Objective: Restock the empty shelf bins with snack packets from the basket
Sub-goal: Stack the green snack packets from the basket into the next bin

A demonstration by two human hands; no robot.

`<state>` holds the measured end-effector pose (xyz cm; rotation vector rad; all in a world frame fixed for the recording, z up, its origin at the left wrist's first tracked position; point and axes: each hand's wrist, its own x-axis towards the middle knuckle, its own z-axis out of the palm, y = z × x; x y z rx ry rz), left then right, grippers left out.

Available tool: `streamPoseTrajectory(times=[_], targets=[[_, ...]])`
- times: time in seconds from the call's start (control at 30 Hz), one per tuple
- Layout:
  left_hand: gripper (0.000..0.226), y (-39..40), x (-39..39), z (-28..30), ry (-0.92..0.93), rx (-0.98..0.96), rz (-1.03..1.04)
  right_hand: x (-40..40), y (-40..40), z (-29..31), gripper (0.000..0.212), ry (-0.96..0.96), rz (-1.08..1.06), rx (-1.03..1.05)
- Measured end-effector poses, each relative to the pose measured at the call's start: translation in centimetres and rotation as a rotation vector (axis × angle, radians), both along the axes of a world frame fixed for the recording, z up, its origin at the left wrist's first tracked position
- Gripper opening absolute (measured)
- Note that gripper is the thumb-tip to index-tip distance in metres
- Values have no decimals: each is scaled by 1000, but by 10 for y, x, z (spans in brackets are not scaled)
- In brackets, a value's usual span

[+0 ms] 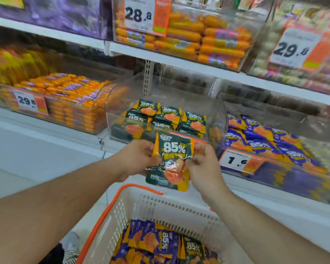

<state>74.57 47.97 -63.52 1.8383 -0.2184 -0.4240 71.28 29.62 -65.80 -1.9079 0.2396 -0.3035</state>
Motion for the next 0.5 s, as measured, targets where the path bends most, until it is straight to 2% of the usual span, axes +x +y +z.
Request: streamPoseTrajectory(times=[0.07,0.13,0.2,0.23,0.3,0.33,0.4,0.5], targets=[[15,-3,6,10,-75,-84,89,4,1,21,43,-81,-54,-34],[10,-6,13,18,-133,-144,181,12,0,46,40,-125,-74,-97],[5,-7,20,24,-270,-107,290,26,-3,73,36,-148,-131,-187],[12,-6,23,27,-430,34,341,35,-5,86,33,-159,-169,-208],[41,-3,29,29,-786,415,336,54,-10,105,25,-133,-230,-254],[53,-1,31,28,-855,574,282,64,-11,109,22,-92,-256,-293],[68,0,33,24,-763,781,145,85,-14,112,18,-20,-307,-368],[76,-1,34,16,-673,915,12,112,-16,113,19,84,-389,-496]])
